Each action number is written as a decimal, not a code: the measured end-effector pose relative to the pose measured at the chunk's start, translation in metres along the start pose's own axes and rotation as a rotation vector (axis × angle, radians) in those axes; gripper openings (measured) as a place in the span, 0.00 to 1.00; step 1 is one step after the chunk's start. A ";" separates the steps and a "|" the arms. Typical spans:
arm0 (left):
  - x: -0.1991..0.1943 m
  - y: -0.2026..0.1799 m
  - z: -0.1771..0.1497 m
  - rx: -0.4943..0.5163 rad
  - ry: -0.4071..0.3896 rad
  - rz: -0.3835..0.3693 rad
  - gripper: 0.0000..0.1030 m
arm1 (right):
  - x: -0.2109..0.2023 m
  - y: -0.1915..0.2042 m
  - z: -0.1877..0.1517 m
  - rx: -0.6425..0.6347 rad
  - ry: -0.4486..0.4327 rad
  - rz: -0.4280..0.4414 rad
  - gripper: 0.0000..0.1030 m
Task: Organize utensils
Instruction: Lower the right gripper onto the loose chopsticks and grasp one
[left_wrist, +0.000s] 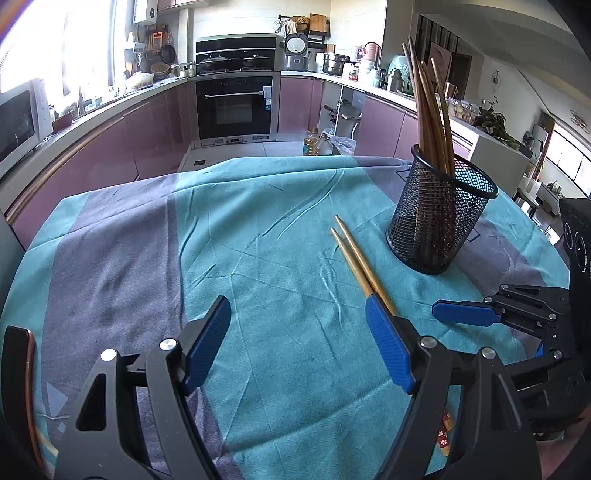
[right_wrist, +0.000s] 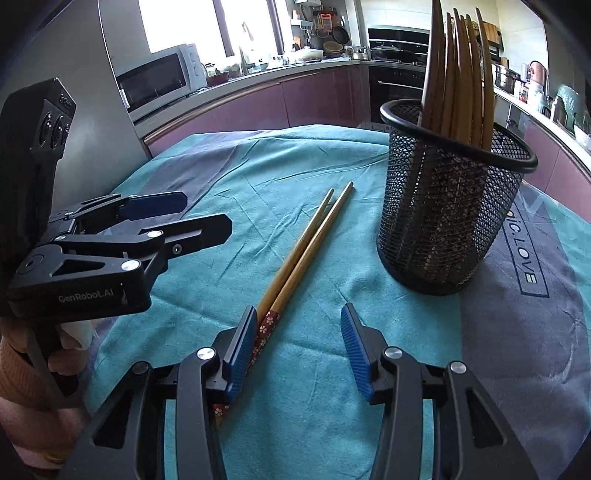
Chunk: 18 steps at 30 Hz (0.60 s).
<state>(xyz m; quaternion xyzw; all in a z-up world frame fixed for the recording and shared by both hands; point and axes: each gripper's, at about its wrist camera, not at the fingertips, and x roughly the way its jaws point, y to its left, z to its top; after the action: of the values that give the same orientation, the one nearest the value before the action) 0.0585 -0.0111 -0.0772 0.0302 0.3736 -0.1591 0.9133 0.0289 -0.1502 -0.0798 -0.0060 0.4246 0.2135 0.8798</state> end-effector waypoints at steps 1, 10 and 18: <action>0.000 0.000 0.000 -0.001 0.001 -0.001 0.72 | 0.001 0.000 0.000 0.001 0.001 0.000 0.44; 0.005 -0.007 0.000 0.012 0.010 -0.008 0.72 | -0.002 -0.006 -0.002 0.029 0.010 -0.002 0.39; 0.012 -0.019 -0.002 0.043 0.033 -0.032 0.70 | -0.006 -0.011 -0.005 0.042 0.021 -0.011 0.29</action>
<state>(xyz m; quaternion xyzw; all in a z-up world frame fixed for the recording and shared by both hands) 0.0594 -0.0316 -0.0852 0.0468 0.3857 -0.1811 0.9035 0.0260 -0.1631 -0.0800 0.0079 0.4382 0.1995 0.8764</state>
